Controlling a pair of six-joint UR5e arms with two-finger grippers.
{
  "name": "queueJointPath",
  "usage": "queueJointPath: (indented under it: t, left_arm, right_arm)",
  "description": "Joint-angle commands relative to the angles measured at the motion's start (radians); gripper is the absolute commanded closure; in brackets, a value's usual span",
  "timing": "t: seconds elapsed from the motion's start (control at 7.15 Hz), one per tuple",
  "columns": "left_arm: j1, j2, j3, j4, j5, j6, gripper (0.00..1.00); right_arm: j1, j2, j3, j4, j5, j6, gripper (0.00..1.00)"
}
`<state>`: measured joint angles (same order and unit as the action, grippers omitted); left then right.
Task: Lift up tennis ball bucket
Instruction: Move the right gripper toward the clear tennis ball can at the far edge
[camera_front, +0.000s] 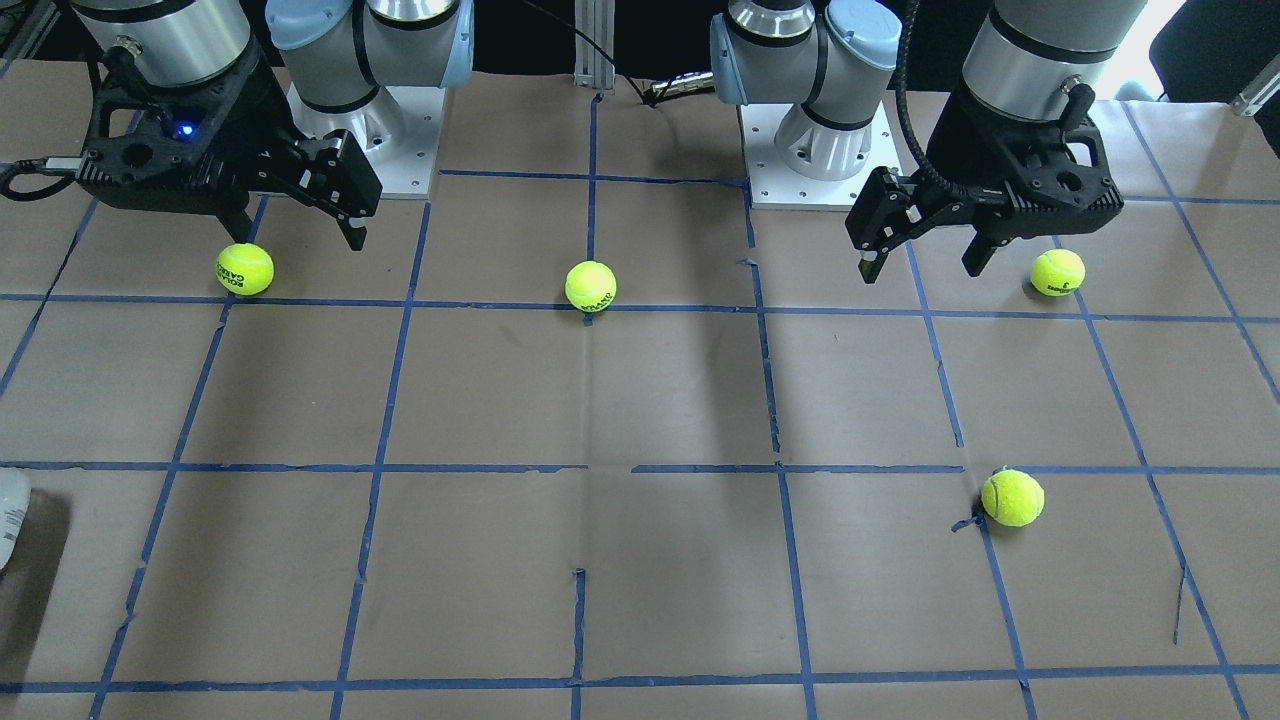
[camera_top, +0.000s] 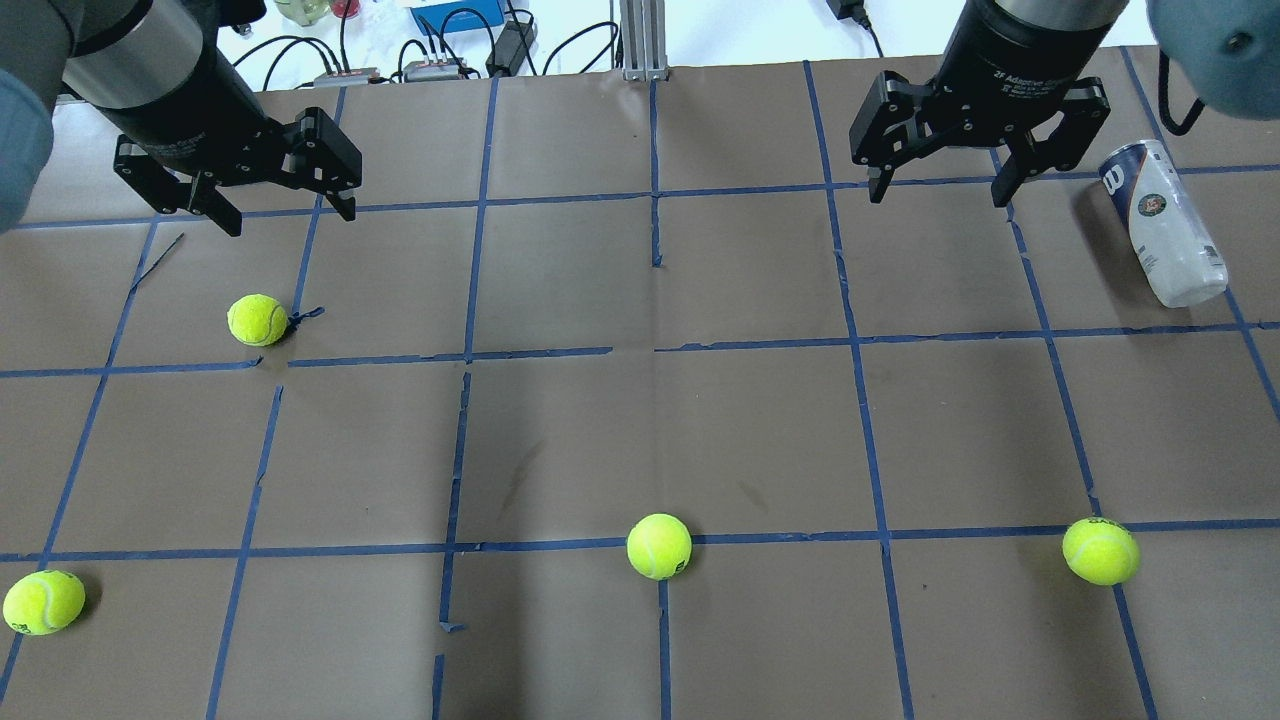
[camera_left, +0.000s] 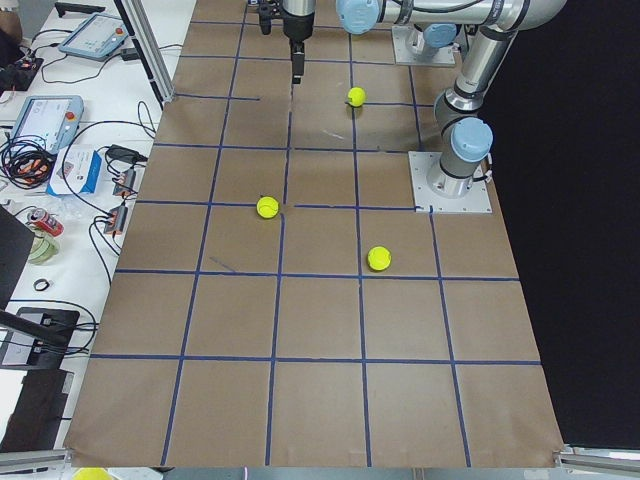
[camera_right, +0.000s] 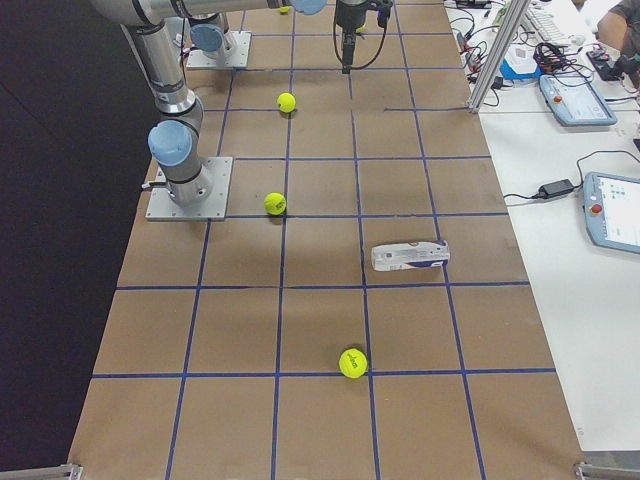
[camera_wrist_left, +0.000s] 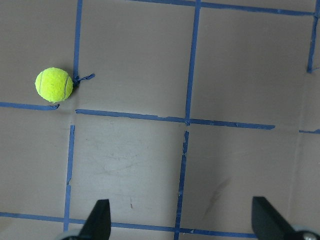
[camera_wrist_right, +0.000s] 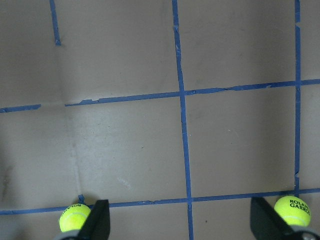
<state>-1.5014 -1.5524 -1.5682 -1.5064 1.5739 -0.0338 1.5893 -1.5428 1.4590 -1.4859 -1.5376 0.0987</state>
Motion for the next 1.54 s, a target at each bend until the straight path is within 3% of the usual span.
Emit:
queueJointPath:
  t: [0.0, 1.4]
  left_arm:
    - [0.001, 0.0, 0.0, 0.0, 0.0, -0.001, 0.0]
    - [0.001, 0.0, -0.001, 0.0, 0.0, 0.0, 0.0]
  right_arm:
    - [-0.006, 0.001, 0.0, 0.004, -0.001, -0.004, 0.0]
    - [-0.045, -0.007, -0.005, 0.009, 0.005, -0.01, 0.0]
